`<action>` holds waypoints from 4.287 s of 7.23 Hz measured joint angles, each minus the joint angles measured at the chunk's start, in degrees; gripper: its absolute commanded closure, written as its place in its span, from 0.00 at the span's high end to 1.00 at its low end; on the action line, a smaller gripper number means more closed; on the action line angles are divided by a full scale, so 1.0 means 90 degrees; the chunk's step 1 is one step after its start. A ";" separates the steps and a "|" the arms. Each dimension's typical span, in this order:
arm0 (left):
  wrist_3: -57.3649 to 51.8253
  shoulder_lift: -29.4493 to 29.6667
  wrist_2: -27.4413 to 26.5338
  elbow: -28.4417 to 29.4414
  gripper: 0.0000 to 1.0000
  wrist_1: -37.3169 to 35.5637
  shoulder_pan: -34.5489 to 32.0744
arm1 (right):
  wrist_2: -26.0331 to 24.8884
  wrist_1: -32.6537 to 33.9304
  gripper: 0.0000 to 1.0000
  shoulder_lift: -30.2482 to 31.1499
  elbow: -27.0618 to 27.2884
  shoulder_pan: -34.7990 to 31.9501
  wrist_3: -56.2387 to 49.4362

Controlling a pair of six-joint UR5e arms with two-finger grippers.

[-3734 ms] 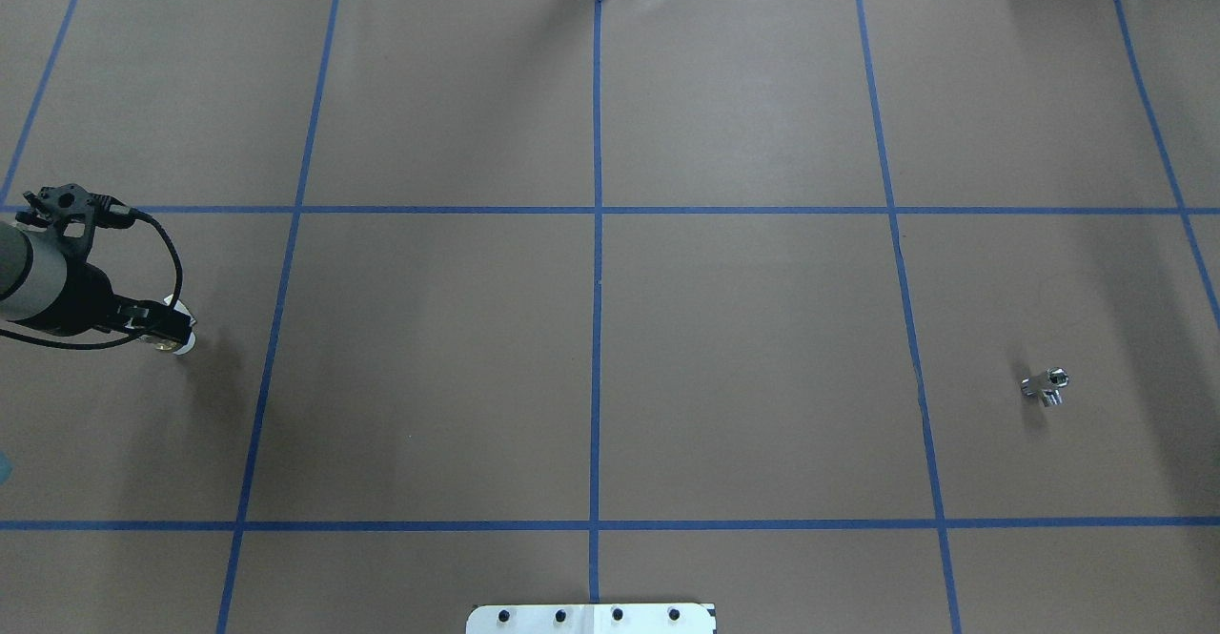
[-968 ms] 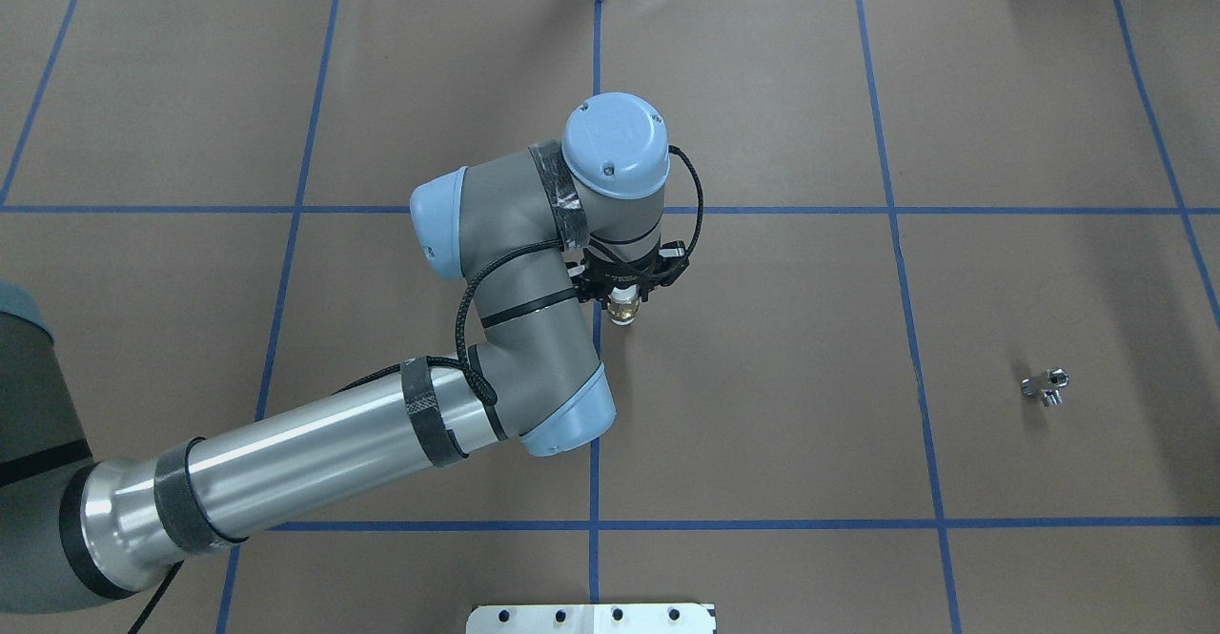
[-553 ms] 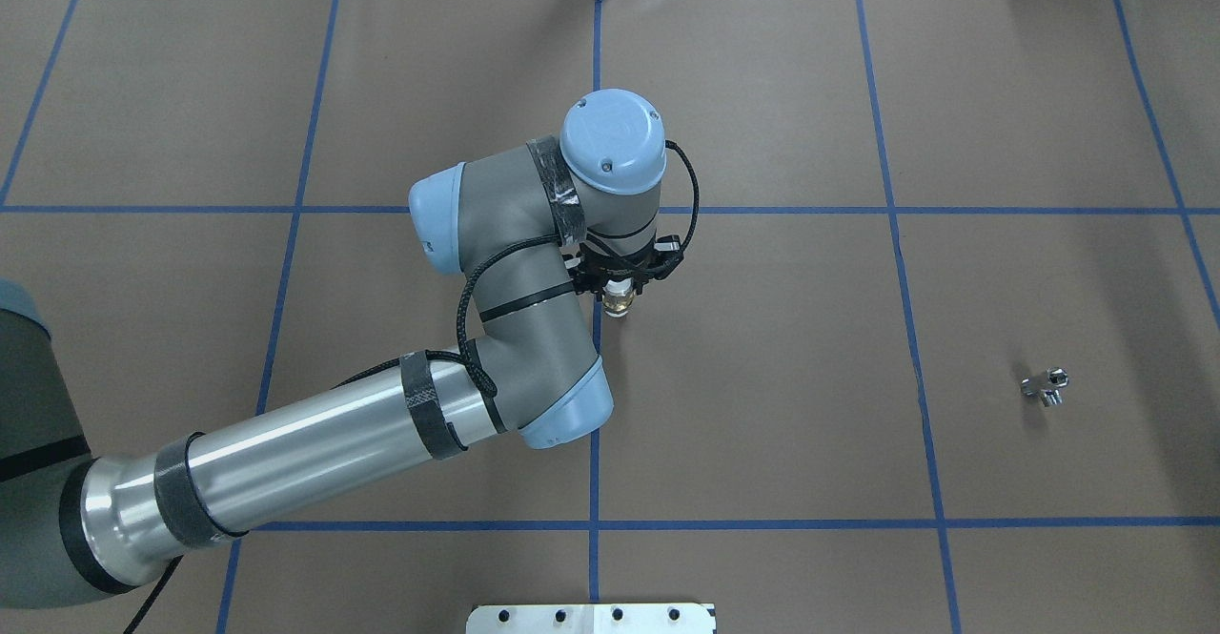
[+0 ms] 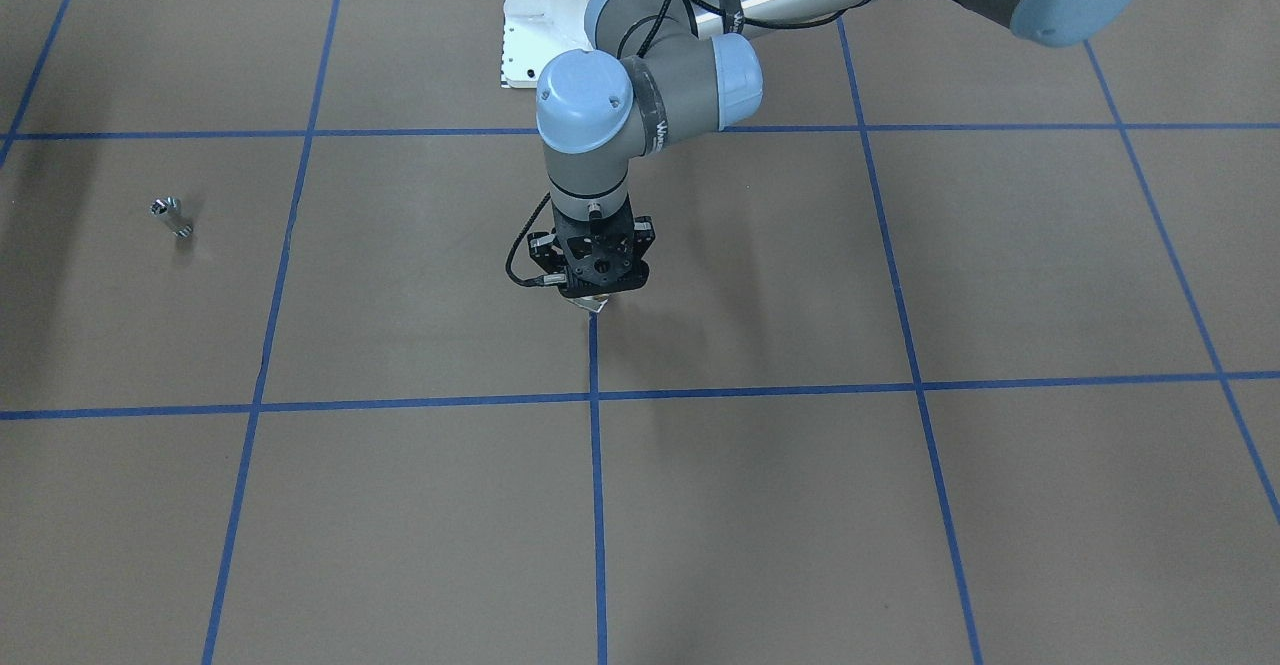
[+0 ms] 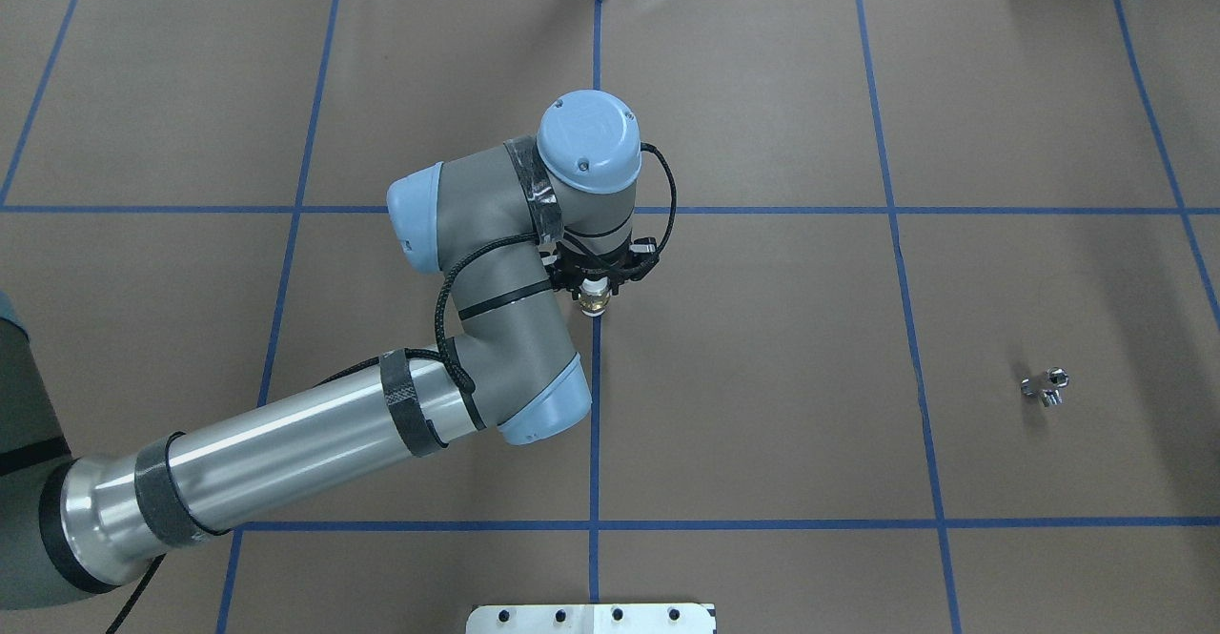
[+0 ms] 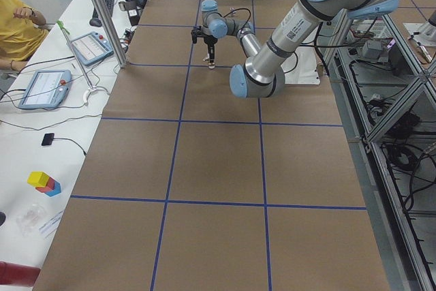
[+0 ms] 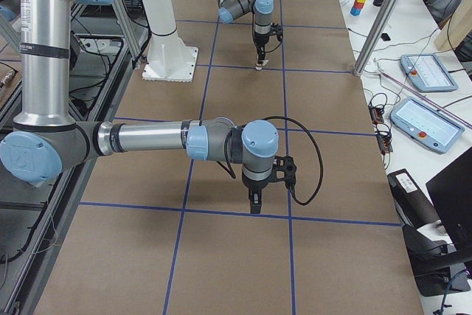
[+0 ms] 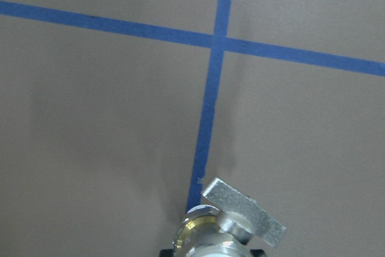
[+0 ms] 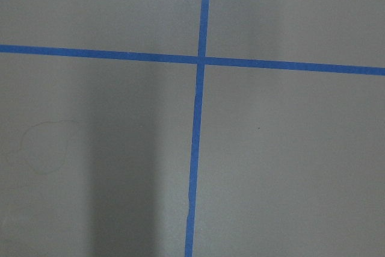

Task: Assemble PPR valve and pipe with both arms
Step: 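Carry the valve with the left gripper to the table center and set it upright, then open the left gripper and withdraw the left arm from the valve, then lower the right gripper onto the metal pipe fitting and grasp it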

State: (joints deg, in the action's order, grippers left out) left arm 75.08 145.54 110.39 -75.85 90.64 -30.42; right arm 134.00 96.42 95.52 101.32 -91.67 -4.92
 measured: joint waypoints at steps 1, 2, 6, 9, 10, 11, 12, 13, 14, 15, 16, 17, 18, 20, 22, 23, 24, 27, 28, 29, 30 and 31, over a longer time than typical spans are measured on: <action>-0.0111 -0.0016 0.0011 -0.0012 0.62 0.0015 -0.0004 | 0.0002 0.0000 1.00 -0.0003 -0.0004 0.0005 0.0000; -0.0166 -0.0016 0.0018 -0.0019 0.69 0.0032 -0.0006 | 0.0003 0.0000 1.00 -0.0006 -0.0006 0.0007 0.0000; -0.0200 -0.0034 0.0039 -0.0230 1.00 0.0014 -0.0069 | 0.0008 0.0000 1.00 -0.0008 -0.0002 0.0010 0.0000; -0.0566 -0.0703 0.0112 -0.1339 1.00 -0.0364 -0.0369 | 0.0046 -0.0004 1.00 -0.0002 0.0005 0.0024 0.0017; -0.1082 -0.1098 0.0116 -0.2030 1.00 -0.0794 -0.0488 | 0.0108 -0.0014 1.00 0.0001 0.0018 0.0075 0.0091; -0.1730 -0.1640 0.0121 -0.2800 1.00 -0.1109 -0.0648 | 0.0147 -0.0025 1.00 0.0000 0.0047 0.0205 0.0253; -0.2443 -0.2284 0.0178 -0.3514 1.00 -0.1251 -0.0889 | 0.0170 -0.0033 1.00 -0.0006 0.0117 0.0399 0.0538; -0.3192 -0.2950 0.0429 -0.4063 1.00 -0.1305 -0.1283 | 0.0179 -0.0037 1.00 -0.0010 0.0256 0.0590 0.0898; -0.4123 -0.3599 0.0901 -0.4401 1.00 -0.1315 -0.1869 | 0.0185 -0.0038 1.00 -0.0007 0.0439 0.0768 0.1293; -0.5330 -0.4223 0.1377 -0.4577 1.00 -0.1314 -0.2582 | 0.0185 -0.0039 1.00 0.0001 0.0669 0.0974 0.1755; -0.6504 -0.4728 0.1686 -0.4638 1.00 -0.1316 -0.3243 | 0.0182 -0.0041 1.00 0.0016 0.0907 0.1175 0.2184; -0.7468 -0.5116 0.1853 -0.4645 1.00 -0.1324 -0.3781 | 0.0180 -0.0047 1.00 0.0038 0.1086 0.1339 0.2466; -0.8272 -0.5442 0.1974 -0.4630 1.00 -0.1328 -0.4223 | 0.0180 -0.0161 1.00 0.0088 0.1178 0.1480 0.2673; -0.9137 -0.5769 0.2165 -0.4580 1.00 -0.1336 -0.4653 | 0.0088 -0.1695 1.00 0.0506 0.1177 0.2041 0.4018; -0.9280 -0.5834 0.2238 -0.4562 1.00 -0.1331 -0.4727 | -0.0421 -0.3312 1.00 0.0920 0.1092 0.3008 0.5621; -0.9287 -0.5877 0.2249 -0.4572 1.00 -0.1323 -0.4737 | -0.0722 -0.3616 1.00 0.0986 0.1078 0.3480 0.6007; -0.9289 -0.5918 0.2253 -0.4579 1.00 -0.1316 -0.4742 | -0.1038 -0.3797 1.00 0.1010 0.1077 0.3922 0.6192; -0.9279 -0.5945 0.2264 -0.4572 1.00 -0.1311 -0.4736 | -0.1437 -0.4125 0.98 0.1016 0.1093 0.4649 0.6659; -0.9267 -0.5945 0.2265 -0.4560 1.00 -0.1311 -0.4732 | -0.1514 -0.4140 0.96 0.0983 0.1090 0.4793 0.6753; -0.9250 -0.5941 0.2265 -0.4545 1.00 -0.1311 -0.4725 | -0.1575 -0.4141 0.92 0.0924 0.1076 0.4929 0.6839; -0.9238 -0.5938 0.2265 -0.4537 1.00 -0.1311 -0.4721 | -0.1631 -0.4141 0.80 0.0888 0.1058 0.5060 0.6887; -0.9234 -0.5938 0.2265 -0.4534 1.00 -0.1311 -0.4718 | -0.1667 -0.4139 0.76 0.0871 0.1033 0.5165 0.6905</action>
State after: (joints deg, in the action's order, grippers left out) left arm -8.02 92.10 130.78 -116.66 78.84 -72.88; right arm 119.00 59.17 103.36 110.62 -45.19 57.22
